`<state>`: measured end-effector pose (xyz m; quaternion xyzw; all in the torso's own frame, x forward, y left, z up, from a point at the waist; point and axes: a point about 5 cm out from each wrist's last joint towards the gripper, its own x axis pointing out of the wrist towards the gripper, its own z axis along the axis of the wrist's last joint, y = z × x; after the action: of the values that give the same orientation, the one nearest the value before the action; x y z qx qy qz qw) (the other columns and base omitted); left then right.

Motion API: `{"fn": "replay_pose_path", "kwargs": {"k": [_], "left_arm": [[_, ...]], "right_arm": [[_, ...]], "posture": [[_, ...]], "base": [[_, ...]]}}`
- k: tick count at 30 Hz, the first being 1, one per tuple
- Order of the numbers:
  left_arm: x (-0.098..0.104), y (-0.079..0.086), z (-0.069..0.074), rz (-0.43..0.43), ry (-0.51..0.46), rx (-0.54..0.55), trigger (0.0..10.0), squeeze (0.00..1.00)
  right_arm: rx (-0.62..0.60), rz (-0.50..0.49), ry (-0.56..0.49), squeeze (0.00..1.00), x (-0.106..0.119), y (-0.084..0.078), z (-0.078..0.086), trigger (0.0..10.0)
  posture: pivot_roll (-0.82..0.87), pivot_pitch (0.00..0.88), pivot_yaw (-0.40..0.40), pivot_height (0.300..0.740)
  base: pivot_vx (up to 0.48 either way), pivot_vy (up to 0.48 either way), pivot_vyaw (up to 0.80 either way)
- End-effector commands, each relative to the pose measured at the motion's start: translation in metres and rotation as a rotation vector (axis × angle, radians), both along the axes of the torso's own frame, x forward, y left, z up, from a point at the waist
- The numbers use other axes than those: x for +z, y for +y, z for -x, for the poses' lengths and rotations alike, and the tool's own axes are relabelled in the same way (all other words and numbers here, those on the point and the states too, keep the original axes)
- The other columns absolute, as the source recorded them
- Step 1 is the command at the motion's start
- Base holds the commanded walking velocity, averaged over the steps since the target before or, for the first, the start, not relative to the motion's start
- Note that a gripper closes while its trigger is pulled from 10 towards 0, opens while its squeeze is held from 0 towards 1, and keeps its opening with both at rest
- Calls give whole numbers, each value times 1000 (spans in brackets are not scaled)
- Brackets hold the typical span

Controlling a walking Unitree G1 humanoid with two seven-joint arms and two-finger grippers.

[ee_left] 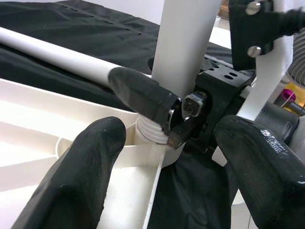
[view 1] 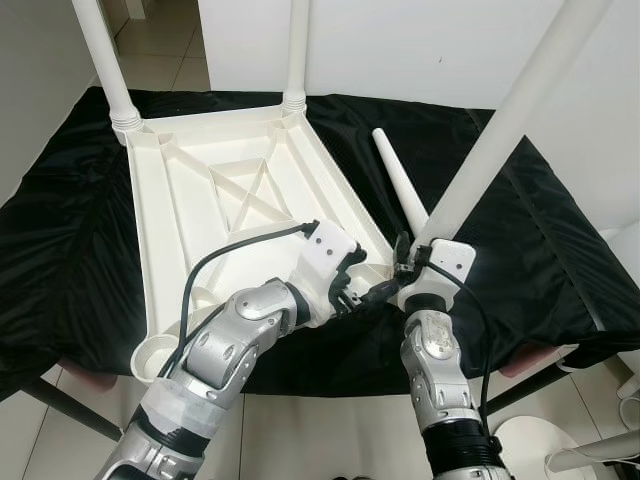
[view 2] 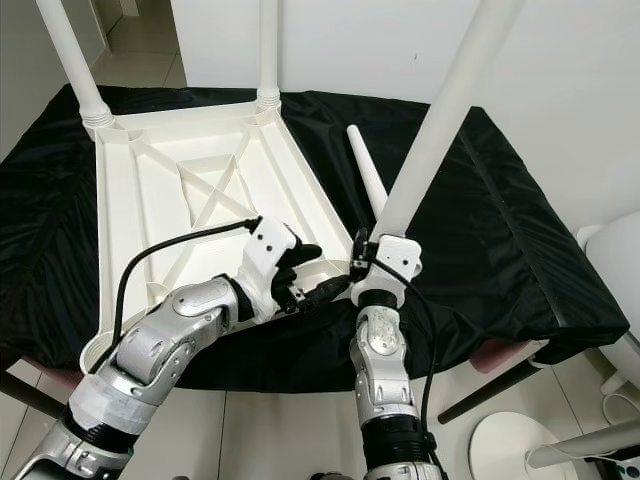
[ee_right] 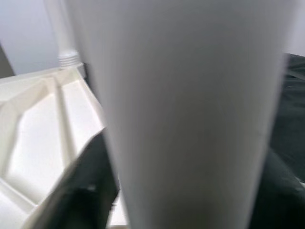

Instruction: Building children table

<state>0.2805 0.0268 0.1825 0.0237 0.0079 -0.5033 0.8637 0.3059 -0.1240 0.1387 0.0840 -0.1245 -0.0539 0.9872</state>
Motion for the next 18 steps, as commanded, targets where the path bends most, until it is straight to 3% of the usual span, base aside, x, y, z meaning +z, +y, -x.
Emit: {"fn": "replay_pose_path", "kwargs": {"k": [1, 8, 9, 10, 13, 14, 18], "left_arm": [[3, -3, 1, 0, -10, -26, 10000, 0], [3, -3, 2, -2, -13, -29, 10000, 0], [3, -4, 2, -3, -14, -33, 10000, 0], [2, -4, 2, -4, -14, -38, 10000, 0], [2, -5, 3, -5, -14, -41, 10000, 0], [1, -5, 4, -15, -18, -48, 10000, 0], [0, -5, 5, -23, -20, -55, 10000, 0]], "right_arm": [[28, -13, -17, 1000, 0, 4, 4, 10000], [78, 28, -35, 1000, 5, -6, 1, 10000], [114, 44, -27, 847, 4, -11, 0, 10000], [156, 61, -28, 0, 5, -15, -1, 10000], [183, 70, -29, 0, 5, -18, -2, 10000], [273, 104, -25, 0, 7, -25, -3, 10000], [356, 152, -12, 0, 6, -32, -4, 10000]], "posture": [[29, 60, -41, 740], [26, 51, -42, 740], [25, 47, -42, 740], [25, 44, -41, 740], [24, 42, -41, 740], [24, 42, -41, 740], [21, 35, -38, 740]], "base": [[0, 0, 0], [0, 0, 0], [0, 0, 0], [0, 0, 0], [0, 0, 0], [0, 0, 0], [0, 0, 0]]}}
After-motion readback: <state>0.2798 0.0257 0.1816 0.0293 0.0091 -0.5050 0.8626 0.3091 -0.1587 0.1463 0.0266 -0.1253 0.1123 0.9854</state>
